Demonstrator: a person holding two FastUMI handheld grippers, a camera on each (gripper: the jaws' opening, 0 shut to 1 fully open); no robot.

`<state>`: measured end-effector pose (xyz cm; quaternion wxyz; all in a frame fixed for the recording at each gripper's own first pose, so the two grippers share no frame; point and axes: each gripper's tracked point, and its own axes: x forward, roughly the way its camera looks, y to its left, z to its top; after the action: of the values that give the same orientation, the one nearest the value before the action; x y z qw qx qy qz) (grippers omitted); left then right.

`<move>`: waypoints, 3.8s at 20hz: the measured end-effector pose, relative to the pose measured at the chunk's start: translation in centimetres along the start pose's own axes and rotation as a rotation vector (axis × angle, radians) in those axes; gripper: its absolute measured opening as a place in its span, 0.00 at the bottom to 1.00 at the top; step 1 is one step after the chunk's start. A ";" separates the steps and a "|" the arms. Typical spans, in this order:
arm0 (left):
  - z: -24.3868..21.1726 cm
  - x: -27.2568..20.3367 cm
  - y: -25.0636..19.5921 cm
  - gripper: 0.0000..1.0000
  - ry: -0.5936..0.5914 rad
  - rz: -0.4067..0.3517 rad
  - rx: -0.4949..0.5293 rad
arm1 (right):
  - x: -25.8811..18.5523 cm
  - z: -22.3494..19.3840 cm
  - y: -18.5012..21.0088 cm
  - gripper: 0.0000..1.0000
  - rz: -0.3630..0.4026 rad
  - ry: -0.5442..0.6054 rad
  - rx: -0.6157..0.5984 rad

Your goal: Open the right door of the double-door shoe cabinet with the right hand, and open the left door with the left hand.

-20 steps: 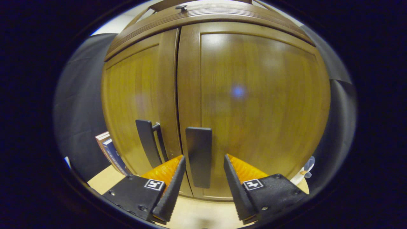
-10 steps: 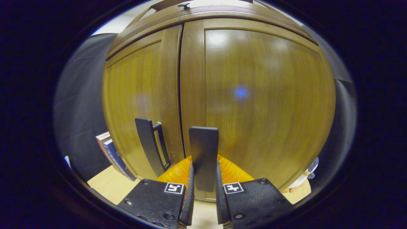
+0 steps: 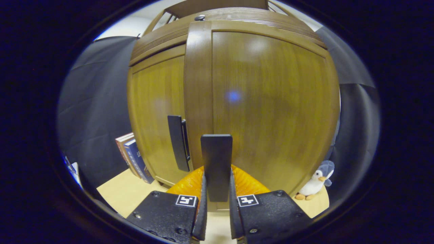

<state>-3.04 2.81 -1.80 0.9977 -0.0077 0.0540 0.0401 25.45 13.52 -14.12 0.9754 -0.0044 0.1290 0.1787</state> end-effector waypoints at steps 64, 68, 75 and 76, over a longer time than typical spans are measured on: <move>-1.2 -0.2 -26.8 0.96 0.033 -0.111 0.084 | -21.6 -6.8 -25.0 0.18 0.175 0.047 0.029; -1.0 0.8 -25.2 0.96 0.026 -0.043 0.086 | -25.4 -6.0 -26.9 0.66 0.062 0.016 0.021; -1.3 5.9 -21.4 0.96 -0.013 0.019 0.084 | -30.9 -1.3 -20.8 1.00 -0.036 -0.102 -0.016; -1.6 6.8 -20.9 0.96 -0.016 0.017 0.091 | -31.3 -0.5 -19.4 0.99 -0.045 -0.126 -0.026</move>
<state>5.19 -17.55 -3.85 0.9970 0.0386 0.0477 0.0462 3.84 -15.50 -7.46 0.9852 -0.0089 0.0647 0.1582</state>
